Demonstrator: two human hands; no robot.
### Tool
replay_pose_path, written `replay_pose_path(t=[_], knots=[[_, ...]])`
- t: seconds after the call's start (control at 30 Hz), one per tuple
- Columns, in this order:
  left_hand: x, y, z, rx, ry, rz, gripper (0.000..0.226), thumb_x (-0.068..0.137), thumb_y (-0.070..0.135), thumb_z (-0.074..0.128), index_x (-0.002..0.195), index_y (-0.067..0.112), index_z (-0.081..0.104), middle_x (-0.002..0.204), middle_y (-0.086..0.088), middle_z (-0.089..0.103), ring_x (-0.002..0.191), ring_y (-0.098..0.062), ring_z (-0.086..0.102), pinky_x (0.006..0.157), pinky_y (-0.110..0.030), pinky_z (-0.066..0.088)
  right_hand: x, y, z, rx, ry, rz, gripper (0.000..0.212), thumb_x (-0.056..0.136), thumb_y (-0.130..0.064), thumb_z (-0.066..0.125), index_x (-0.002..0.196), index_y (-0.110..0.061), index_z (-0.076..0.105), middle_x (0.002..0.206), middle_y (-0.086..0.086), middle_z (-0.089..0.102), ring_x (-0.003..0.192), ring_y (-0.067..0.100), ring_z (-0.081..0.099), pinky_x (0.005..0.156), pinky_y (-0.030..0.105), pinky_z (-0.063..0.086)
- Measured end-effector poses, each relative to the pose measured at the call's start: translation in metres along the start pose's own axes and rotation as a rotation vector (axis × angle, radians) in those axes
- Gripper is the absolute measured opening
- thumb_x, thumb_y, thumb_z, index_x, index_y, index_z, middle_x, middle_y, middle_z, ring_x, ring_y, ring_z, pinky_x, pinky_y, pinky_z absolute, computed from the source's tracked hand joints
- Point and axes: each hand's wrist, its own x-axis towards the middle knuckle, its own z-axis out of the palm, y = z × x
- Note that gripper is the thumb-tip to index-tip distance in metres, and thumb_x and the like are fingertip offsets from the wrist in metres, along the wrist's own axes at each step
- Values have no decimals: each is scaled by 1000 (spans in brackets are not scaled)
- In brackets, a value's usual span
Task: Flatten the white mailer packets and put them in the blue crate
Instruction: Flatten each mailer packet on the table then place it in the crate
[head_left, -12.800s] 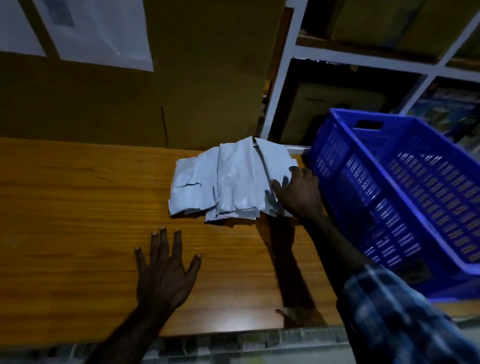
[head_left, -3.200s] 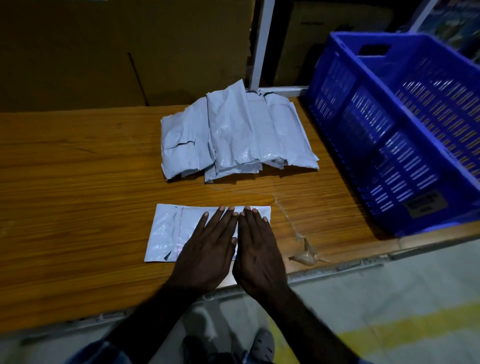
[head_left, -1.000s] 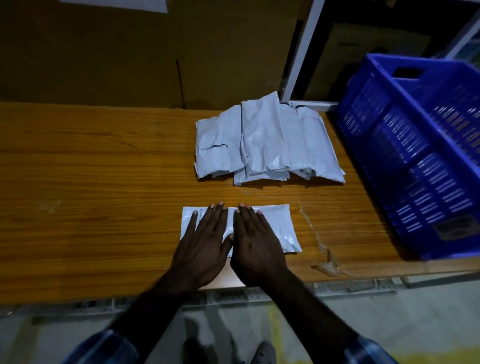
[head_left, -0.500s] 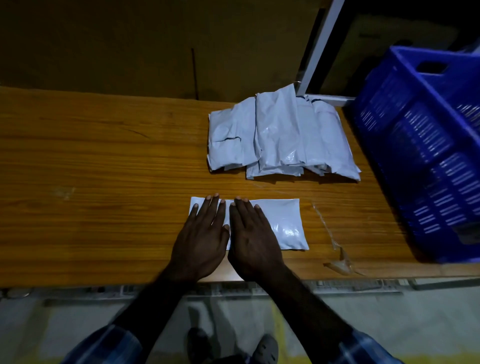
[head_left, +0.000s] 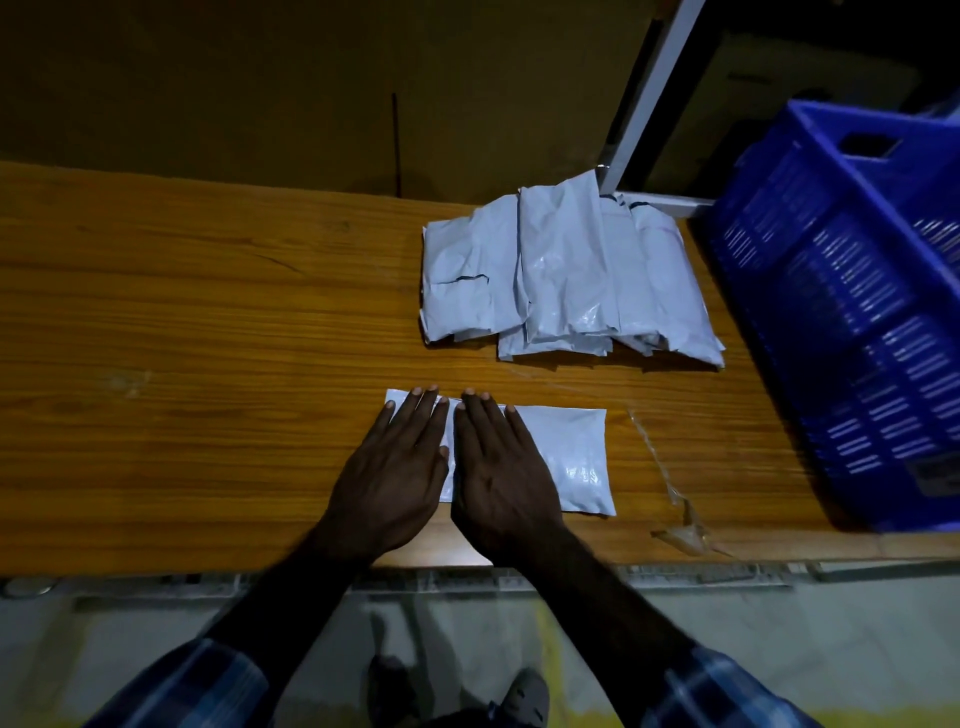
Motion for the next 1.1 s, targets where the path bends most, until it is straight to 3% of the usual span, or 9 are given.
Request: replay_pose_path(t=[0.4, 0.5, 0.6, 0.8, 0.97, 1.1], knots=[[20, 25, -14, -67, 41, -14, 57, 101, 34, 24, 146, 3, 40, 155, -12, 34, 145, -25, 28, 115, -42, 16, -6, 30, -18, -25, -52, 100, 62, 88, -25, 39, 136, 14, 47, 143, 33, 44, 135, 44, 44, 111, 56, 37], [26, 39, -8, -75, 2, 46, 57, 105, 32, 15, 143, 2, 45, 151, -14, 41, 141, -26, 36, 112, -45, 22, -11, 37, -11, -28, -50, 108, 59, 91, -22, 40, 138, 14, 45, 146, 32, 41, 138, 43, 40, 114, 53, 33], [22, 40, 2, -69, -17, 60, 53, 103, 28, 23, 144, 2, 44, 151, -15, 40, 142, -25, 36, 112, -47, 26, -15, 36, -5, -35, -20, 104, 54, 97, -18, 37, 140, 14, 42, 150, 31, 36, 143, 40, 33, 119, 49, 25], [27, 43, 2, -79, -56, 7, 59, 104, 34, 11, 143, 7, 46, 151, -12, 41, 141, -23, 37, 113, -44, 21, -14, 35, -4, -18, 31, 115, 49, 100, -17, 45, 137, 13, 46, 147, 32, 40, 141, 41, 37, 117, 50, 29], [22, 40, 2, -51, -51, 2, 56, 104, 38, 17, 150, 13, 35, 158, -5, 28, 147, -18, 22, 118, -43, 17, -17, 40, -14, -46, -13, 129, 50, 105, -25, 34, 144, 6, 42, 154, 23, 33, 146, 32, 30, 118, 50, 25], [13, 28, -3, -44, -73, -40, 61, 103, 46, 10, 155, 17, 23, 161, 0, 18, 149, -13, 12, 120, -41, 11, -32, 67, -27, -59, -68, 293, 64, 106, -43, 8, 154, -5, 27, 163, 10, 16, 153, 20, 6, 123, 46, 3]])
